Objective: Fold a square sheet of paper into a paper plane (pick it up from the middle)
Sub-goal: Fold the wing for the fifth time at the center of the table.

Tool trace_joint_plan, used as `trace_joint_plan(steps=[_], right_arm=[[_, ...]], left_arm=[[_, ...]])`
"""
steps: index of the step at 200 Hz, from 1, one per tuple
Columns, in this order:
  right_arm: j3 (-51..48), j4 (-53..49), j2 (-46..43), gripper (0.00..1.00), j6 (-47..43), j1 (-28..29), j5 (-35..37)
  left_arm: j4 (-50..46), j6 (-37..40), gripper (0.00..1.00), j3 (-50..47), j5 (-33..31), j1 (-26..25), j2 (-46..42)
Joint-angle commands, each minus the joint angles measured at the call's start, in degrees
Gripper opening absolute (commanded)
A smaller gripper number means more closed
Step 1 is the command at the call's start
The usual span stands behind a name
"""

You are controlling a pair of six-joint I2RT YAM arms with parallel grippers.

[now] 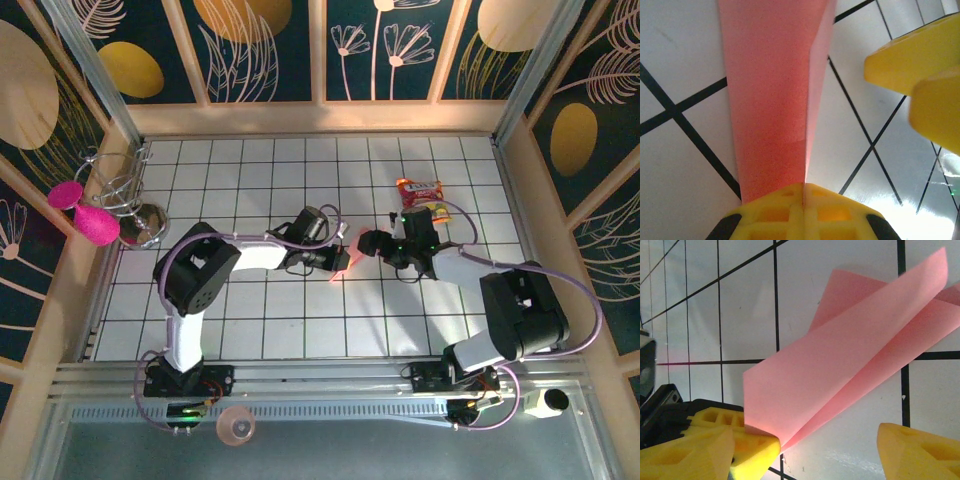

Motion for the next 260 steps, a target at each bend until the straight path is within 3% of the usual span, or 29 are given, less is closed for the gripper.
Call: trace_joint_plan(steps=[1,70,148,198,260], right_arm=[[-0.2,0.4,1.5,0.75,-1.1,0.2,-0.7],[2.3,0.0,6.3,0.69,-0.8,0.2,-0.7],[8.1,-6.4,14.2,0.67,0.6,0.6,4.4],[13.8,-14.5,20.3,0.67,1.4,3.6,12.4],[16.0,-16.7,22.9,0.66,2.5,4.4,14.2]], left_arm=[[-1.4,-3.1,0.05,1.4,3.9,0.6,1.5],[3.5,-8.3,0.04,0.0,8.4,1.7,2.6],[5.2,-9.3,0.06,-0.7,9.4,1.8,3.3],[7.1,-8.9,0.14,-2.4,8.6,1.8,1.0],[7.8,-6.3,0.30,-6.8,4.1,1.9,-5.4]])
